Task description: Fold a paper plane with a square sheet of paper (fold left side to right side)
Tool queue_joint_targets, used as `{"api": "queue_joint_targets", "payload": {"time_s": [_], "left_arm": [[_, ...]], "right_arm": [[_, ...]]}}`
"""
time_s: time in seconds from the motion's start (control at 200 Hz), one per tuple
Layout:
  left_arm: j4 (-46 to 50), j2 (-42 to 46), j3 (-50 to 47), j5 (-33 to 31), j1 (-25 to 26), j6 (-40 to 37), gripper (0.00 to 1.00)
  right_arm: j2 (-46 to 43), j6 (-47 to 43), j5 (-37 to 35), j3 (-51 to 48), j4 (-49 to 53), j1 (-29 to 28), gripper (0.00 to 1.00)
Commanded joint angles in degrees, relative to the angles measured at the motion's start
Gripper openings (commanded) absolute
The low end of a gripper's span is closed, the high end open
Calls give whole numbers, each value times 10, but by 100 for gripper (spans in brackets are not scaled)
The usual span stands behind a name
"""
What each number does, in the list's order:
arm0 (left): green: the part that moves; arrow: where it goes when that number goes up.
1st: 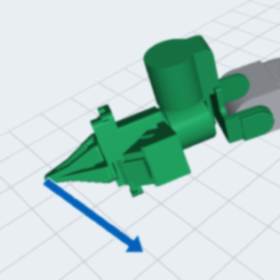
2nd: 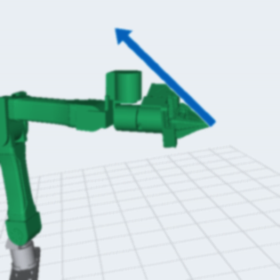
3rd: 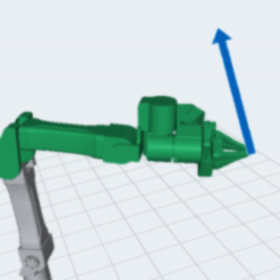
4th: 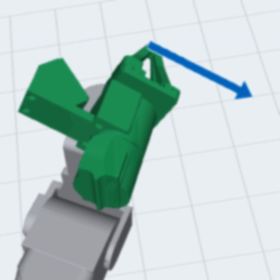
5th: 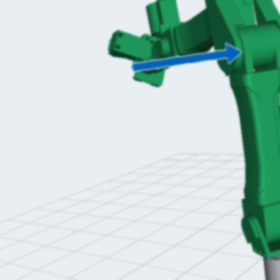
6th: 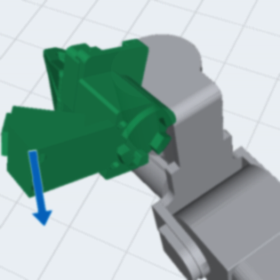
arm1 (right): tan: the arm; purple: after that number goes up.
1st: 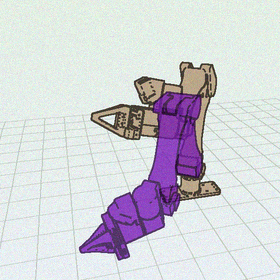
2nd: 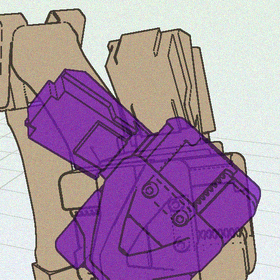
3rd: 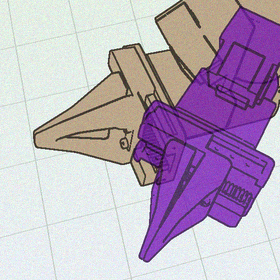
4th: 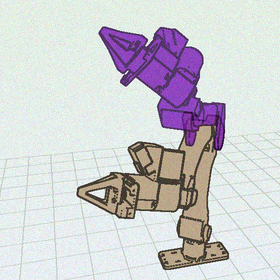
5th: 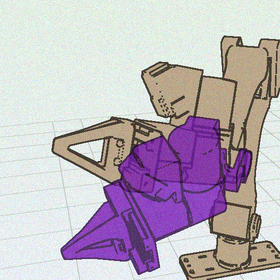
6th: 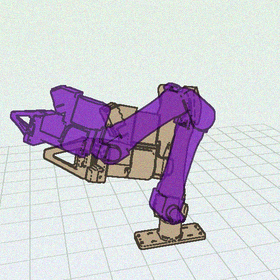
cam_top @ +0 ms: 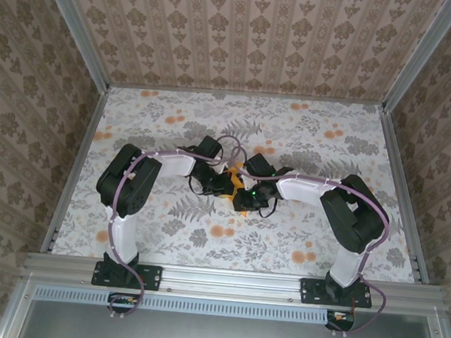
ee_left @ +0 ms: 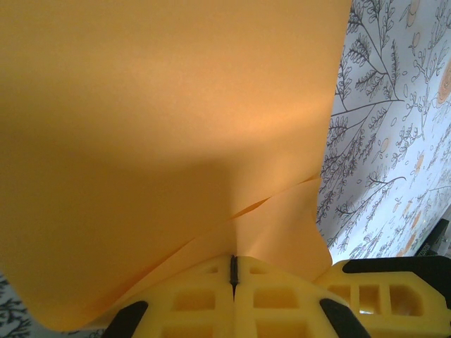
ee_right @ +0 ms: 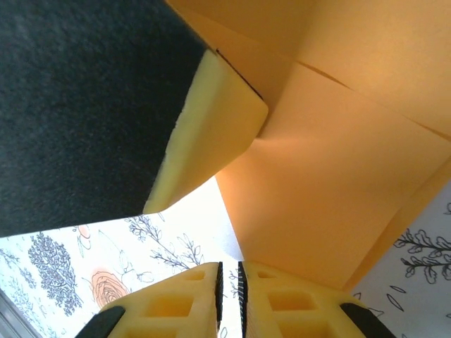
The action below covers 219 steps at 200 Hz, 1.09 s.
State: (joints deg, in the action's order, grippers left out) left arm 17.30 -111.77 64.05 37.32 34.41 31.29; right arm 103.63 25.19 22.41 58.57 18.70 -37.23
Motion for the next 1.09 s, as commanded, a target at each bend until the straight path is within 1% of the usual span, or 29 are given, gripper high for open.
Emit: {"api": "queue_joint_targets", "payload": {"time_s": [0.0, 0.345, 0.625, 0.73, 0.82, 0.915, 1.07, 1.09], "left_arm": [[27, -22, -4, -38, -4, -10, 2], [29, -19, -3, -40, -4, -12, 2], [26, -1, 9, -36, -6, -14, 5], [25, 27, 9, -36, -13, -15, 8], [22, 67, -4, -38, -26, -15, 9], [20, 109, -24, -35, -38, -16, 9], [-5, 133, -62, -8, -25, -19, 6], [-11, 133, -66, 10, -21, -19, 5]], "right_arm": [[12, -16, -28, 15, 42, -1, 17], [22, -12, -27, 1, 48, -1, 16], [22, 8, -27, -34, 45, -1, 7], [18, 16, -26, -49, 39, 0, 5], [19, 20, -24, -56, 32, 1, 0], [23, 20, -23, -56, 31, 2, 0], [25, 16, -25, -52, 33, 4, 0], [26, 15, -24, -52, 33, 4, 0]]}}
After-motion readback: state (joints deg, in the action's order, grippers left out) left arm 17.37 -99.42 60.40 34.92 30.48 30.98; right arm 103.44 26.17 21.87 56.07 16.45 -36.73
